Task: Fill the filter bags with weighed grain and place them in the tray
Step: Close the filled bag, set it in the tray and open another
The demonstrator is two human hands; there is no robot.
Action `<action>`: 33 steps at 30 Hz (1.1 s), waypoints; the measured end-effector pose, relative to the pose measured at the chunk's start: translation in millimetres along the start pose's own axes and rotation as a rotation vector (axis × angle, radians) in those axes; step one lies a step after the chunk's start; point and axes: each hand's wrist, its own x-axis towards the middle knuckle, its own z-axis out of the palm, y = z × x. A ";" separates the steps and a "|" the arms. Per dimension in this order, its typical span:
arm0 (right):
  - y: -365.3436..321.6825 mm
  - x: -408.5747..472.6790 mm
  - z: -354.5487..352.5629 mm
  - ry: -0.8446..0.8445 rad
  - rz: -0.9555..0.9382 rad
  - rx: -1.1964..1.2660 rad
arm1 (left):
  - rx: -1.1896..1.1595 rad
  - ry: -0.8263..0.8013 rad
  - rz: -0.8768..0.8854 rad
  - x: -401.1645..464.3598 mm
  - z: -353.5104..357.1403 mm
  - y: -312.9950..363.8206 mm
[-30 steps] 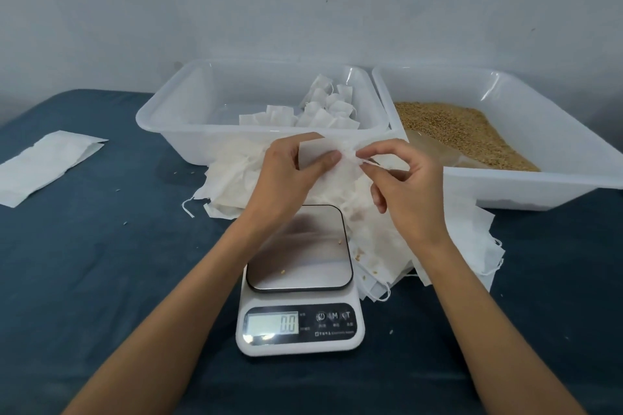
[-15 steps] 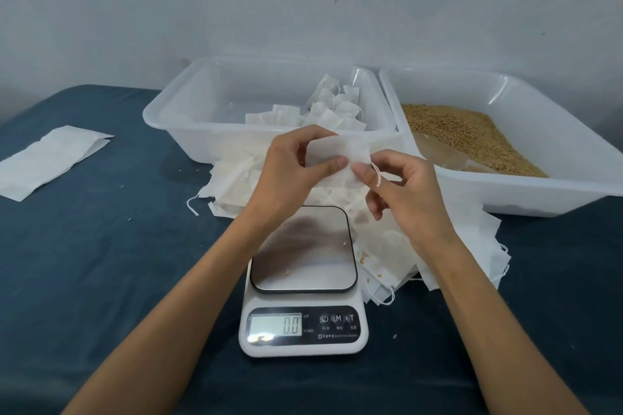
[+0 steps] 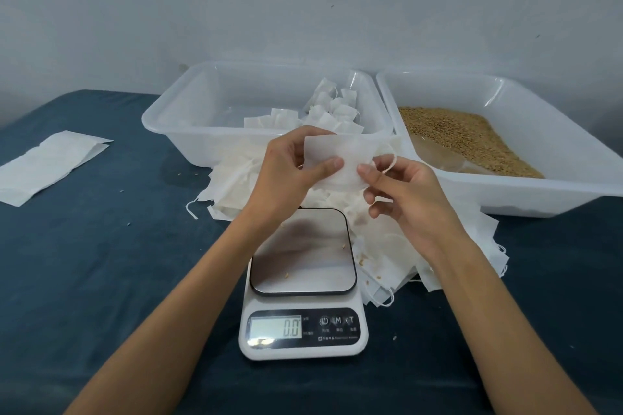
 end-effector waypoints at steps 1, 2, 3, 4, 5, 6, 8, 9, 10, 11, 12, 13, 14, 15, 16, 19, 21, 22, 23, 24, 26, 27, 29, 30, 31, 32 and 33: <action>-0.3 0.7 -0.5 -0.039 0.010 0.020 | -0.001 0.002 -0.001 -1.9 -0.8 1.0; -0.2 0.6 0.3 -0.079 0.020 0.025 | -0.011 0.006 -0.005 -4.7 -2.5 1.4; 1.2 -0.2 2.4 -0.116 0.027 0.013 | -0.026 0.011 -0.014 -9.0 -5.3 1.2; 3.4 -1.8 6.0 -0.146 0.034 -0.016 | -0.034 0.020 -0.025 -14.5 -9.4 0.2; 6.7 -3.8 10.1 -0.168 0.032 -0.063 | -0.030 0.036 -0.033 -21.0 -14.3 -1.2; 9.4 -6.0 14.5 -0.179 0.021 -0.116 | -0.019 0.054 -0.040 -27.9 -19.8 -3.0; 12.8 -9.6 21.7 -0.176 -0.007 -0.180 | -0.016 0.078 -0.064 -40.9 -30.9 -6.3; 13.2 -10.6 23.8 -0.169 -0.017 -0.186 | -0.028 0.083 -0.079 -46.1 -35.1 -7.0; 12.7 -11.9 25.1 -0.170 -0.020 -0.183 | -0.041 0.084 -0.094 -50.9 -38.1 -7.4; 12.3 -13.4 25.9 -0.175 -0.026 -0.183 | -0.049 0.085 -0.105 -54.9 -40.0 -7.6; 11.2 -14.9 26.7 -0.190 -0.036 -0.189 | -0.049 0.086 -0.112 -57.6 -40.9 -7.8; 10.6 -16.3 27.9 -0.218 -0.050 -0.205 | -0.047 0.086 -0.115 -59.6 -41.2 -7.7; 10.1 -17.8 29.3 -0.248 -0.064 -0.227 | -0.050 0.084 -0.118 -60.6 -41.0 -7.5; 10.5 -18.9 30.5 -0.269 -0.085 -0.245 | -0.055 0.082 -0.124 -60.8 -40.5 -7.5; 11.4 -19.7 31.5 -0.275 -0.109 -0.256 | -0.060 0.082 -0.132 -60.5 -40.5 -7.6; 15.9 -21.4 32.8 -0.218 -0.223 -0.308 | -0.106 0.088 -0.163 -59.0 -41.9 -8.0; 17.5 -24.1 34.6 -0.219 -0.284 -0.359 | -0.141 0.062 -0.185 -58.4 -43.3 -7.1; 18.1 -25.6 35.8 -0.238 -0.293 -0.379 | -0.152 0.037 -0.204 -58.3 -43.6 -5.9; 19.0 -26.4 36.9 -0.252 -0.298 -0.394 | -0.161 0.012 -0.225 -58.5 -43.5 -5.0; 19.7 -26.8 37.6 -0.244 -0.304 -0.403 | -0.170 -0.004 -0.241 -58.5 -43.2 -4.7; 20.6 -26.2 37.4 -0.156 -0.328 -0.400 | -0.192 0.014 -0.246 -57.8 -43.7 -5.9; 20.5 -25.5 36.8 -0.095 -0.344 -0.392 | -0.208 0.034 -0.244 -57.0 -44.4 -6.7; 18.4 -24.2 34.3 0.009 -0.379 -0.385 | -0.247 0.049 -0.244 -56.7 -46.2 -7.9; 16.9 -23.8 33.1 0.041 -0.395 -0.384 | -0.255 0.050 -0.242 -56.6 -46.5 -8.0; 15.5 -23.8 32.1 0.053 -0.404 -0.380 | -0.254 0.050 -0.240 -56.7 -46.3 -8.2; 14.3 -23.8 31.2 0.043 -0.403 -0.376 | -0.251 0.050 -0.239 -57.1 -45.7 -8.5; 13.9 -23.4 30.4 0.009 -0.394 -0.378 | -0.248 0.049 -0.237 -57.5 -44.8 -8.8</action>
